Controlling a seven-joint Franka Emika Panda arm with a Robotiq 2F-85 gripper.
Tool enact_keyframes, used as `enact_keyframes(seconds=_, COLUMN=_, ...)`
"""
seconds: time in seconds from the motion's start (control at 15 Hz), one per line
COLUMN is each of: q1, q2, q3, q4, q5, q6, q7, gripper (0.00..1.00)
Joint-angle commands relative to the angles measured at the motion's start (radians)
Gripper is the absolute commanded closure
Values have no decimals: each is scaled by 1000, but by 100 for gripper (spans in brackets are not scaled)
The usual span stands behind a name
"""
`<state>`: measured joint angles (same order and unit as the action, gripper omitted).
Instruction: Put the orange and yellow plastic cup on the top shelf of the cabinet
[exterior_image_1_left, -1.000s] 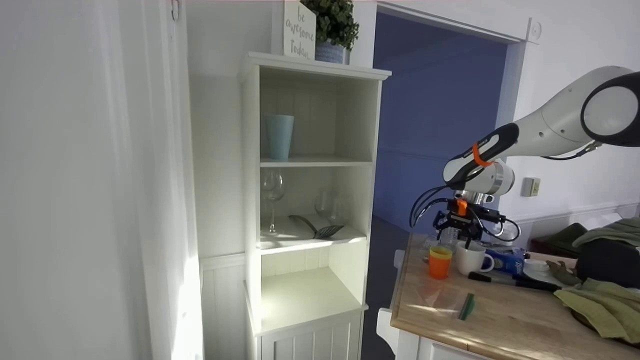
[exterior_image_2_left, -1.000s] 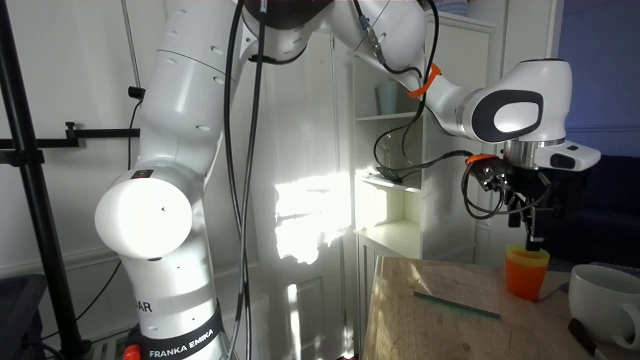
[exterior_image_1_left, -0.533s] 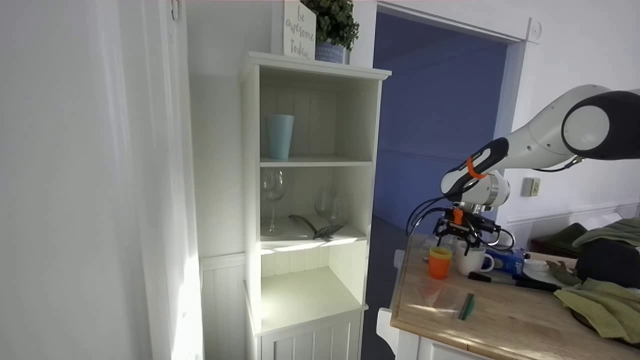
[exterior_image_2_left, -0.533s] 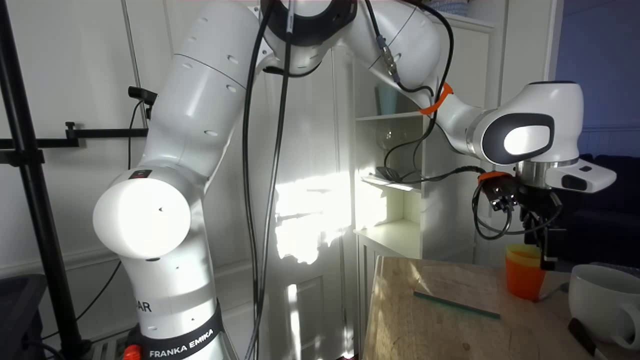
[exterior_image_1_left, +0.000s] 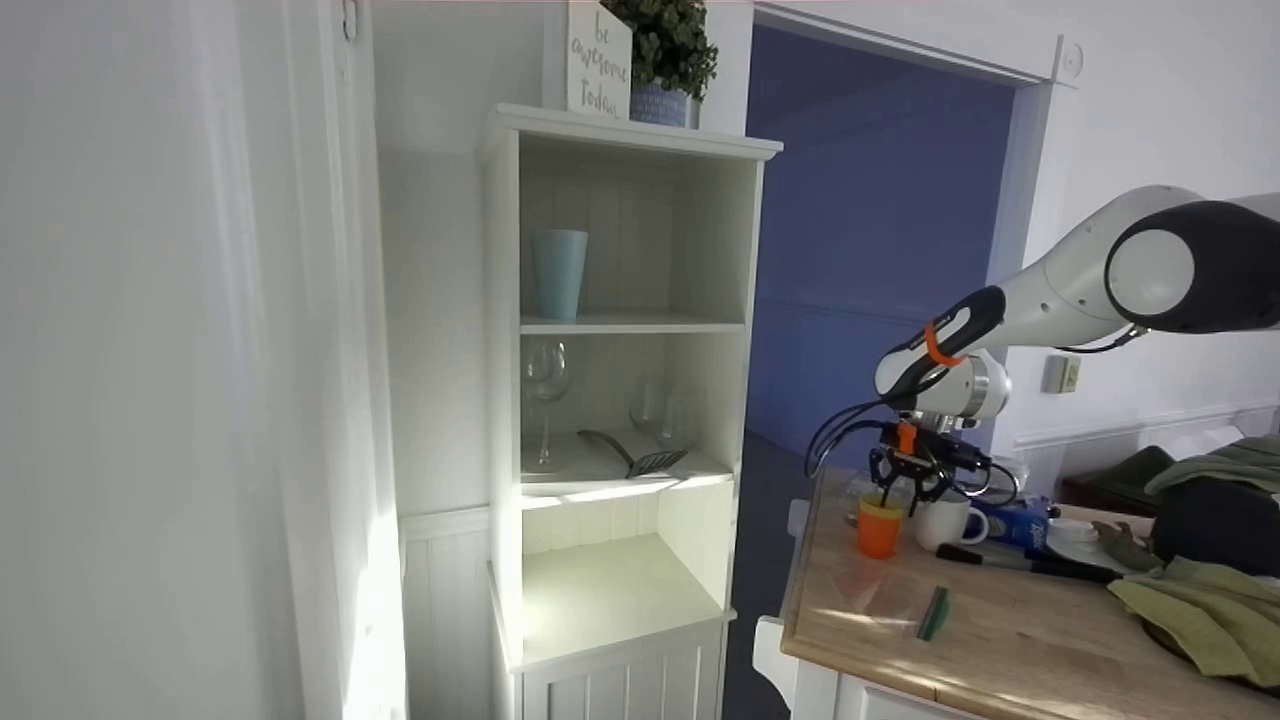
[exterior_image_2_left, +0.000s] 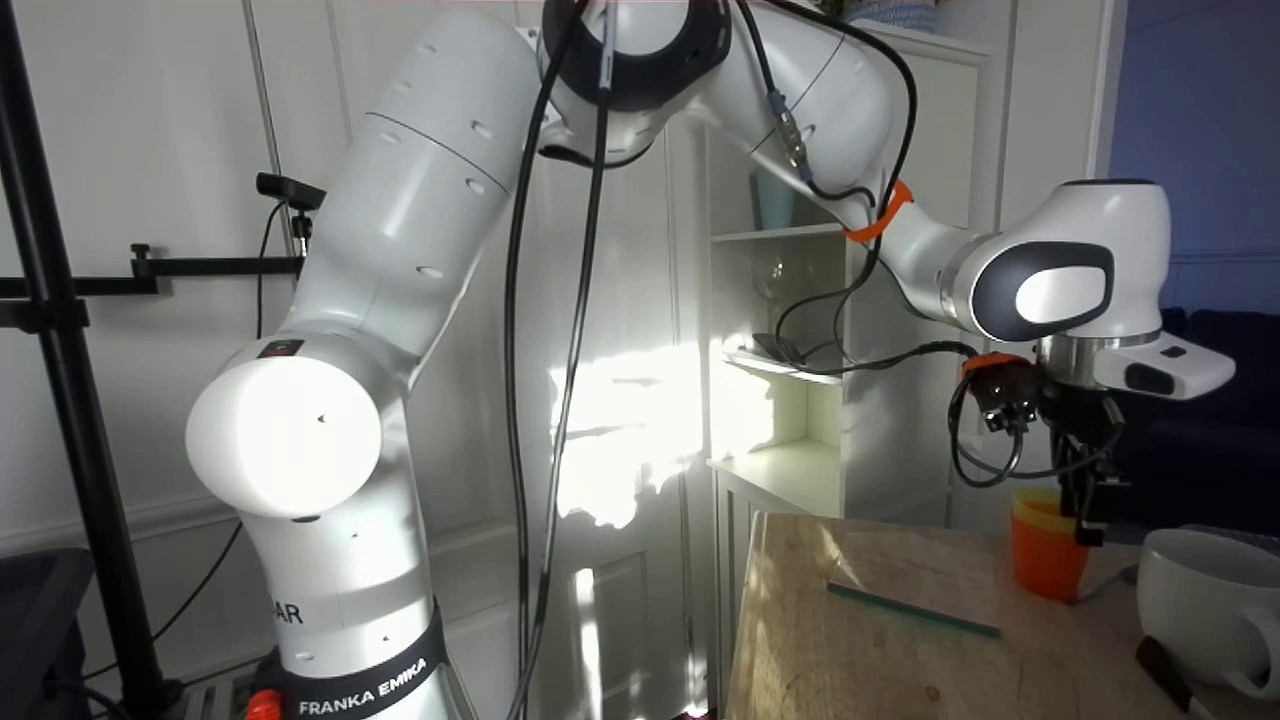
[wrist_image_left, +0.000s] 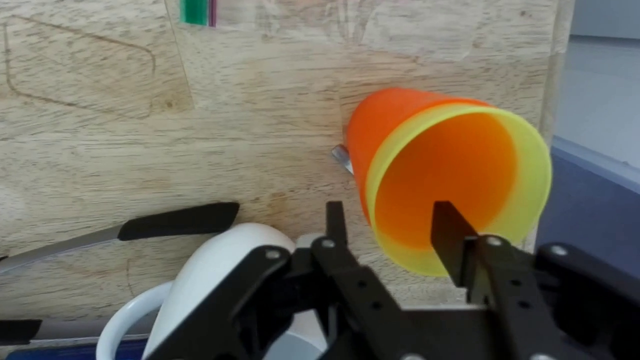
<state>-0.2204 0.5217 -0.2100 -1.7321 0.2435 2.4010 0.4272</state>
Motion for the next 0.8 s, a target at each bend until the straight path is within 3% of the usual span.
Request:
enact_keyframes(seconds=0.0, q1=-6, q2=15, q3=4, q4=30, q5=22, q6=-22, q7=19, gripper=82)
enact_keyframes(seconds=0.2, q1=0, q2=1, q3=1, q4=19, q5=13, q6=-26, q7=25, gripper=100)
enact_keyframes(seconds=0.47, q1=19, q2=-85, q3=3, q4=-40, q5=1, q6=-45, q7=15, gripper=99)
enact_keyframes(seconds=0.73, q1=56, q2=-266, q3=9, q4=-135, q5=-34, q6=-165, q7=-19, gripper=99)
